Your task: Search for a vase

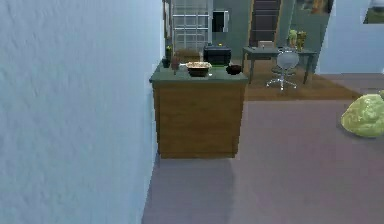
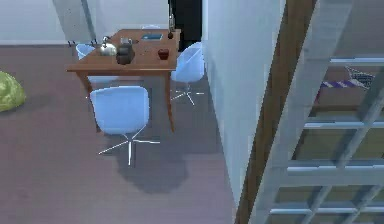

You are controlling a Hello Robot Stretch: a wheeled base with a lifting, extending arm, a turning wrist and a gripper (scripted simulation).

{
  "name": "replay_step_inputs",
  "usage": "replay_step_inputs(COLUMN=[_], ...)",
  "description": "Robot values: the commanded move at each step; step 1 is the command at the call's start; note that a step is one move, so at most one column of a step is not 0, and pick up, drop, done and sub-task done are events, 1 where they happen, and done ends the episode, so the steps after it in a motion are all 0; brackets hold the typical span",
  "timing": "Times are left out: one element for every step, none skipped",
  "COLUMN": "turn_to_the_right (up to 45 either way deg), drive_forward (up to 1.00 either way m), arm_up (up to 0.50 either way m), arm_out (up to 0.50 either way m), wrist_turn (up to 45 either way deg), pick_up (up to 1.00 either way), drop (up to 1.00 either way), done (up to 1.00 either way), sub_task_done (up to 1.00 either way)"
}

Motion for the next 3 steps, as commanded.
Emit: replay_step_inputs(turn_to_the_right=[45.0,18.0,0.0], drive_forward=[0.0,0.0,0.15], arm_up=[0.0,0.0,0.0], arm_out=[0.0,0.0,0.0], wrist_turn=[0.0,0.0,0.0], pick_up=[0.0,0.0,0.0], drop=[0.0,0.0,0.0], done=[0.0,0.0,0.0], sub_task_done=[0.0,0.0,0.0])
